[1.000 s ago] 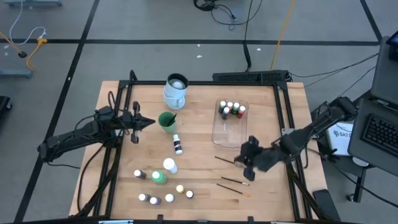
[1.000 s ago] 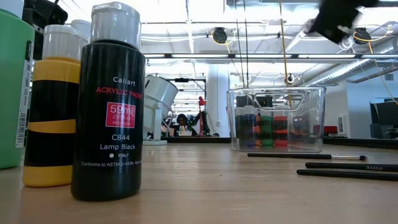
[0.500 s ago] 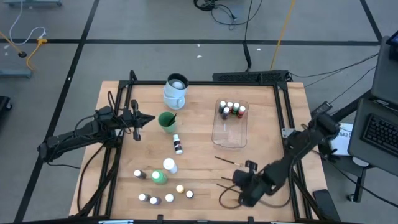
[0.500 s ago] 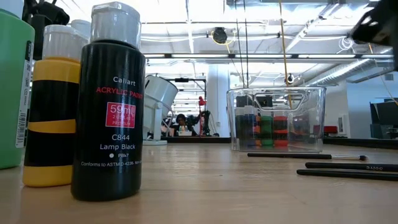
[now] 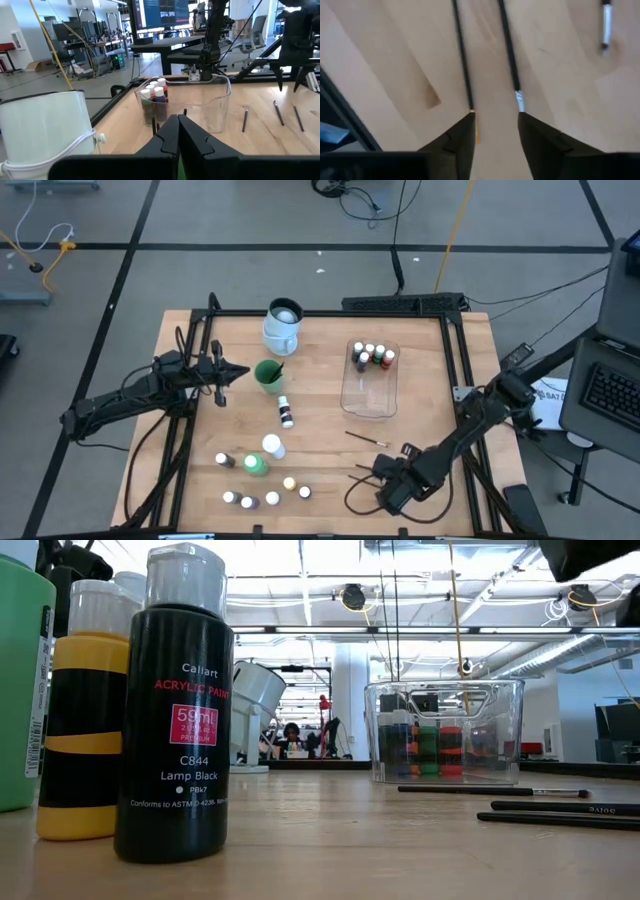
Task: Pick & Place Paint Supplies
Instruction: Put the bottom paint brush into the cup
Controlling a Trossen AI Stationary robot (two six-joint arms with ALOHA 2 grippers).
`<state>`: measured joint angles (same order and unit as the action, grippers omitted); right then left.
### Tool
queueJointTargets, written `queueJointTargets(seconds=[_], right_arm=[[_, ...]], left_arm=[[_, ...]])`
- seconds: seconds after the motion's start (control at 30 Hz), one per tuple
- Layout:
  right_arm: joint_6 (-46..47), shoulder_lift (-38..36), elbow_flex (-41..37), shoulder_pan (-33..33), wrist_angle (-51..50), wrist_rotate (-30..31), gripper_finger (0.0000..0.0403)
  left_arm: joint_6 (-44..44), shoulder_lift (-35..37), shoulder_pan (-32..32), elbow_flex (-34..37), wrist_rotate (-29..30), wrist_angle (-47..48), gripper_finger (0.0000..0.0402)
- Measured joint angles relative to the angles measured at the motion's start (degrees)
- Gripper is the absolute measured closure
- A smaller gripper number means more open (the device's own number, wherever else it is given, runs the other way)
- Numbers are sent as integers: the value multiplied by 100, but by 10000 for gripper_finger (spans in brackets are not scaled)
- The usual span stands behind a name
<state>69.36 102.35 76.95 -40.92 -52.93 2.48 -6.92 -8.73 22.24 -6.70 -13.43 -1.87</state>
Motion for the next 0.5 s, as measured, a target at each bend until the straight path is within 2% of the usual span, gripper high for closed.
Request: queueJointTargets(seconds=[0.2, 0.27, 0.5], right_arm=[[-10, 210, 4, -185, 598, -245, 244], [183, 291, 3, -279, 557, -419, 247], [730, 642, 0, -513, 222, -461, 256]], left_arm=[[-7, 2, 0, 0, 0, 29, 396], [-7, 0, 0, 0, 2, 39, 396], [-35, 2, 0, -2, 3, -47, 396]])
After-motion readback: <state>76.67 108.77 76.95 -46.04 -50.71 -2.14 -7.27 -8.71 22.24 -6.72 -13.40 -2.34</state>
